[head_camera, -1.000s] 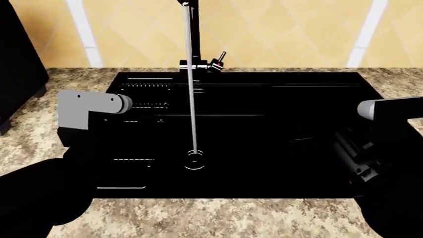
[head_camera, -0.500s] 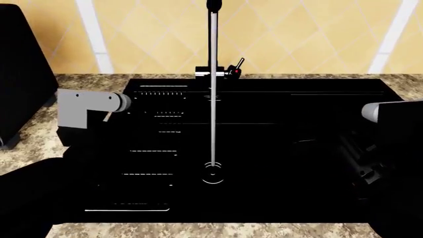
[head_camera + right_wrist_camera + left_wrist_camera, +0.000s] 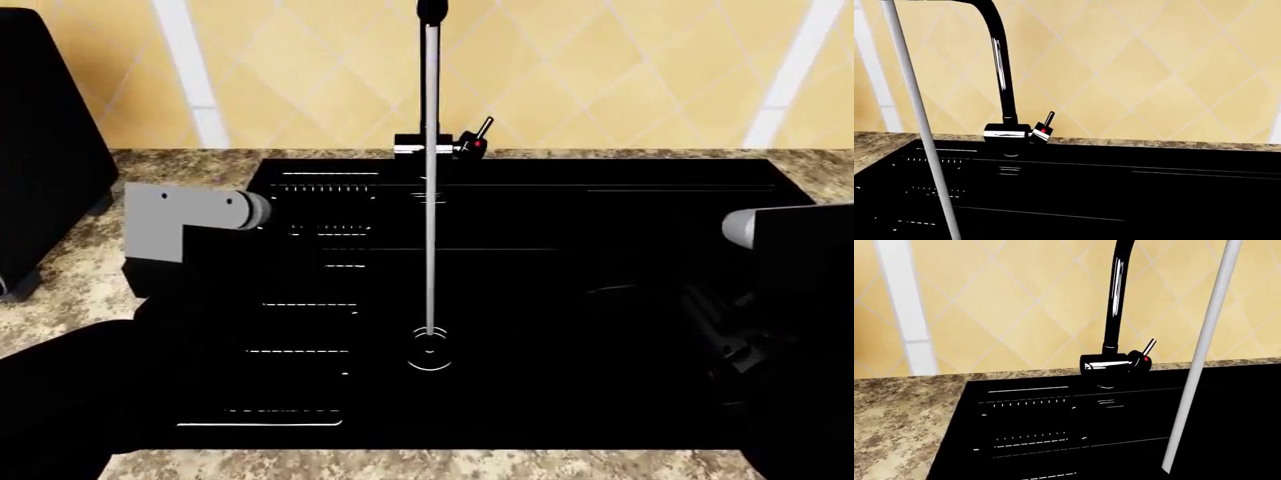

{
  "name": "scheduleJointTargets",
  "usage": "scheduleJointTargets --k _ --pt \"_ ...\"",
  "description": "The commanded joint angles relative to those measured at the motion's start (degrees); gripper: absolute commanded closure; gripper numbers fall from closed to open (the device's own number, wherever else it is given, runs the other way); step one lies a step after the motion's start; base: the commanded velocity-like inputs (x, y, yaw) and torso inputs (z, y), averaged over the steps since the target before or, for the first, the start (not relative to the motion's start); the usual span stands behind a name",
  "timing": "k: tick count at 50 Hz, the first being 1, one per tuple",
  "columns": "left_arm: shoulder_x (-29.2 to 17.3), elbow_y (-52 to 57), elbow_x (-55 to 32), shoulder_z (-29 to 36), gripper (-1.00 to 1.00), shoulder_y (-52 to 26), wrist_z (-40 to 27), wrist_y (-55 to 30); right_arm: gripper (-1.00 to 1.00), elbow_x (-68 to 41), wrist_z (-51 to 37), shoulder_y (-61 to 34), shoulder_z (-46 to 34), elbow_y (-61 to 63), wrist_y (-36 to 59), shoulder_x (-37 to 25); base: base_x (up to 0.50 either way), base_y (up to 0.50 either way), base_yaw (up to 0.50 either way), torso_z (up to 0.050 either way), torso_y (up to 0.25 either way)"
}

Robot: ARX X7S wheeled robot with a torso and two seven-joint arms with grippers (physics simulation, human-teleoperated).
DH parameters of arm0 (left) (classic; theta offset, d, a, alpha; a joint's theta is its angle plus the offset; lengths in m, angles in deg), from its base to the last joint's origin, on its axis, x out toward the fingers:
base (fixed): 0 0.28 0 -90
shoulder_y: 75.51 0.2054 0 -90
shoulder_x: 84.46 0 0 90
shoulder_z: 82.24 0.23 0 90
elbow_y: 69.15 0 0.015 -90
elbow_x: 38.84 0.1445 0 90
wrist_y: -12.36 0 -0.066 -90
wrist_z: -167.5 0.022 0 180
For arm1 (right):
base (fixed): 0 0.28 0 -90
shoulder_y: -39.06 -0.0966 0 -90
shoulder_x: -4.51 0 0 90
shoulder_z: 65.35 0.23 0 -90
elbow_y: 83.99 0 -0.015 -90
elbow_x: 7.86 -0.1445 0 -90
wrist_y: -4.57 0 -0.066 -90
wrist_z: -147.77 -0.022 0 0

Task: Pick the sweet potatos and broccolis from the sink and place them in one bowl. Place the broccoli in the other bowl. Then turn off the sink faucet.

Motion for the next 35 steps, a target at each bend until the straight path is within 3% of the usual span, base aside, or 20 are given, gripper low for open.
scheduleJointTargets --k 1,15,20,27,35 --pt "-0.1 0.1 -0.3 -0.2 -1.00 -0.1 0.0 0.0 -1.00 -1.2 -0.6 -1.2 -1.0 -0.1 1.7 0.0 0.00 0.00 0.00 0.000 0.000" --pt "-0.1 0.1 -0.3 -0.2 -1.00 -0.1 0.0 0.0 -1.00 -1.2 -0.6 -1.2 -1.1 -0.1 1.5 0.0 0.00 0.00 0.00 0.000 0.000" --pt "1.5 -5.1 2.8 -0.2 -1.00 -3.2 3.1 1.0 -1.00 1.4 -0.3 -5.7 -2.9 -1.7 2.3 0.5 0.00 0.00 0.00 0.000 0.000" --pt "6.8 -16.8 8.2 2.7 -1.00 -10.0 11.3 1.9 -1.00 8.3 5.7 -16.1 -8.6 -14.6 1.3 5.0 0.00 0.00 0.00 0.000 0.000" --pt "14.7 -34.1 16.0 7.5 -1.00 -18.4 20.9 4.1 -1.00 17.6 17.5 -32.6 -15.6 -40.0 -3.1 12.8 0.00 0.00 0.00 0.000 0.000"
